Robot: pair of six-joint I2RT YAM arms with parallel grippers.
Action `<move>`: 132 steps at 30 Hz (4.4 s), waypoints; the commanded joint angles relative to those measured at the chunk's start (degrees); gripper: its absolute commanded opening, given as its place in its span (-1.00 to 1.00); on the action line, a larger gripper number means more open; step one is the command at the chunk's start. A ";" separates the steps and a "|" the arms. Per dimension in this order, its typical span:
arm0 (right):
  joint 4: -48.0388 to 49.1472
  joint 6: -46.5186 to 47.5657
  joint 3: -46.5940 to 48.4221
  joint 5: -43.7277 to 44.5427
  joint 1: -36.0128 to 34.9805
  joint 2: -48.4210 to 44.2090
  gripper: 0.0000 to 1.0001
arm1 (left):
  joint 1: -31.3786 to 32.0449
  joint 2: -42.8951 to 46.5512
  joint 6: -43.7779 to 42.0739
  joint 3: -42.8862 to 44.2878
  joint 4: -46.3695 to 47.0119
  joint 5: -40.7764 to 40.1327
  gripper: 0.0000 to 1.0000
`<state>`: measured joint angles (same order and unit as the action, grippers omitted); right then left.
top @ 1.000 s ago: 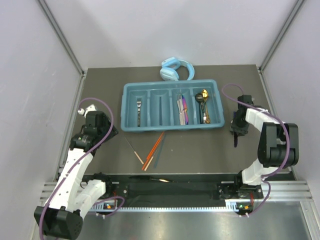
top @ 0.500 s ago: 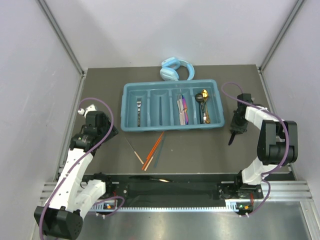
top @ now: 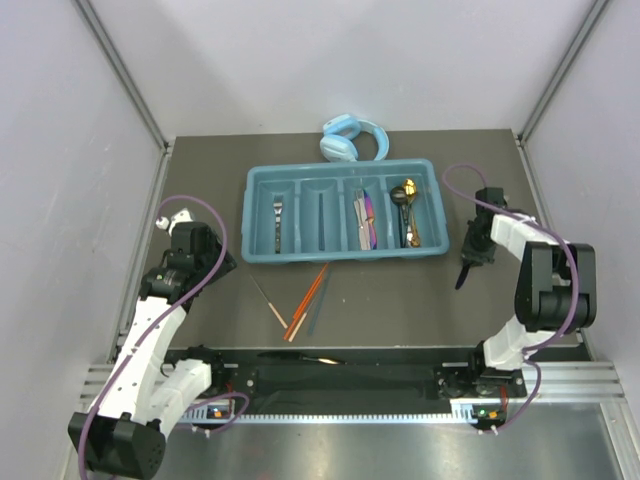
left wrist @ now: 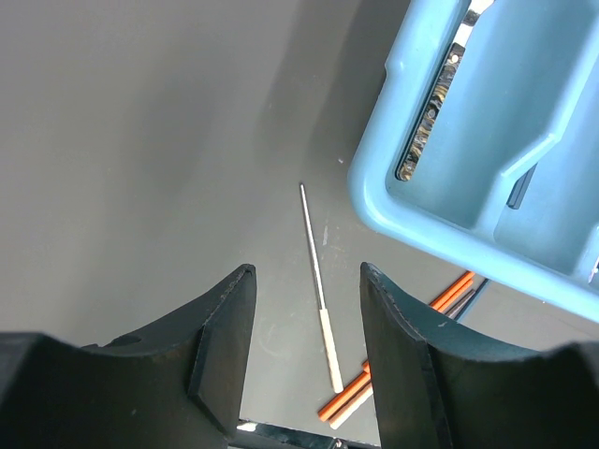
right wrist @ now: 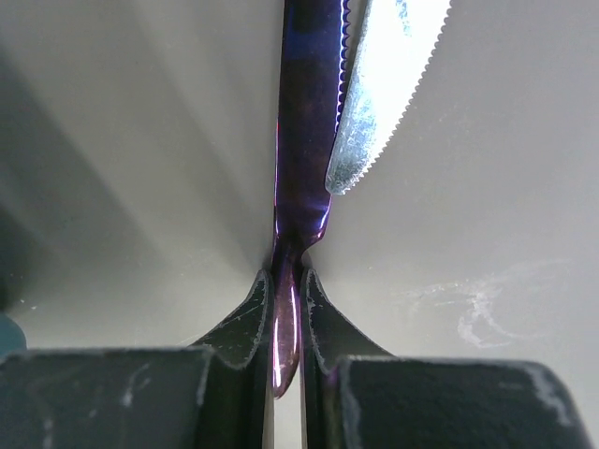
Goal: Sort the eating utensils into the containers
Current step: Pick up the knife at the center of the board, then place the knife in the storage box.
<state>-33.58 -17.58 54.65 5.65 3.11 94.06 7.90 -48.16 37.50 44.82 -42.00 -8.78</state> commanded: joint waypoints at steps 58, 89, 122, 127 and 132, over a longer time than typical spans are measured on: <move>-13.70 -7.47 18.73 -1.87 -18.40 -15.06 -1.00 | -0.34 0.26 -0.85 0.01 2.01 -0.01 0.06; -20.56 -0.87 59.61 -8.99 -30.54 28.28 -1.00 | -0.34 0.53 -0.49 0.36 1.31 -0.63 0.06; -20.29 0.62 54.07 -12.59 -32.03 31.27 -0.53 | -0.34 0.53 -0.58 0.36 1.39 -0.63 0.07; -20.21 0.53 53.89 -11.55 -32.03 28.91 -0.36 | -0.34 0.53 -0.58 0.10 1.57 -0.72 0.06; -20.03 0.27 53.45 -10.22 -32.03 24.07 -0.35 | -0.34 0.44 -0.49 0.01 1.74 -0.72 0.06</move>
<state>-54.28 -17.56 107.33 -5.89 -28.12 125.38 7.90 -48.14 37.47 44.80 -42.02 -8.80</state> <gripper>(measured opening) 0.323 0.534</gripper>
